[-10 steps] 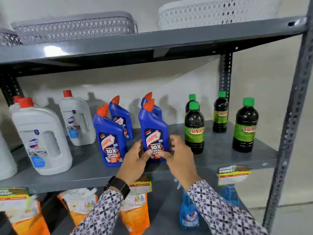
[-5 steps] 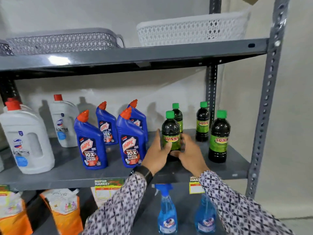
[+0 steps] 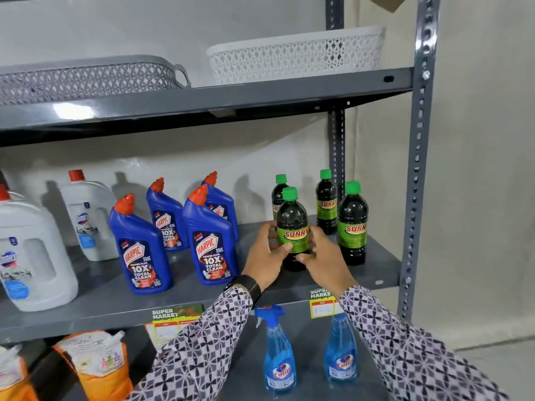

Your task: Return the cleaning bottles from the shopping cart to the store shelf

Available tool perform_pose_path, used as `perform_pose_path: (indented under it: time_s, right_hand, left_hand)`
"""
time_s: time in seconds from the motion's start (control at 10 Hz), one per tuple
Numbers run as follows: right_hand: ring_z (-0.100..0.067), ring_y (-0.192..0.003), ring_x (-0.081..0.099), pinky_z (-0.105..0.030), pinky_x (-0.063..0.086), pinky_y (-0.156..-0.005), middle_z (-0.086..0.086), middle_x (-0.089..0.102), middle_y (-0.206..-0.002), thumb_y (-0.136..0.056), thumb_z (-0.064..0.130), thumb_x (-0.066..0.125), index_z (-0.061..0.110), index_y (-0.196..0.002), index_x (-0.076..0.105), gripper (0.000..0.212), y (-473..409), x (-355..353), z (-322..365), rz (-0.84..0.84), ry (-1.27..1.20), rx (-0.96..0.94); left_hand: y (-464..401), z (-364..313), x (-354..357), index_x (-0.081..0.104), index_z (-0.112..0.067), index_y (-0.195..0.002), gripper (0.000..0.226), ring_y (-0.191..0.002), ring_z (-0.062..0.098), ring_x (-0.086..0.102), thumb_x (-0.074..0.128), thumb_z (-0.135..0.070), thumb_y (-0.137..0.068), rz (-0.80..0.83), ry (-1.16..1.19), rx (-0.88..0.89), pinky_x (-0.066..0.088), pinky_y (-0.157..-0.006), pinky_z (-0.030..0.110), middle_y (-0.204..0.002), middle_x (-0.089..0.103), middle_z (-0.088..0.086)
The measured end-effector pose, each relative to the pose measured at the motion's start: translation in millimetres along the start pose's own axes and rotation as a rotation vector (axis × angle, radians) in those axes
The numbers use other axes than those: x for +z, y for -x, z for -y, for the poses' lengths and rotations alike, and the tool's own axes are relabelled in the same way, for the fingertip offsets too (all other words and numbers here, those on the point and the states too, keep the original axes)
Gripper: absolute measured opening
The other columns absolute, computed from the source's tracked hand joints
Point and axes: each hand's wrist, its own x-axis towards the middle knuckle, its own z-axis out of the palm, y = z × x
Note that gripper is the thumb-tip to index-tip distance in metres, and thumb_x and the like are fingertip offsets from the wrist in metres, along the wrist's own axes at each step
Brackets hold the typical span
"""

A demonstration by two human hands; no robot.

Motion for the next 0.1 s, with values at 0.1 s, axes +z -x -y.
perform_pose_path:
  time_s: [0.1]
  right_hand:
    - [-0.023,-0.132,0.062,-0.043,0.048,-0.114,-0.005,0.068,-0.138,-0.090,0.008,0.073,0.019,-0.157,0.037,0.078,13.7,3.5,9.8,-0.105,0.033,-0.001]
  left_hand:
    - [12.0,-2.6,-5.8,0.041,-0.032,-0.147,0.059,-0.112,0.002,0.061,0.065,-0.013,-0.097,0.023,0.065,0.003,0.050,-0.111,0.036,-0.134,0.062,-0.006]
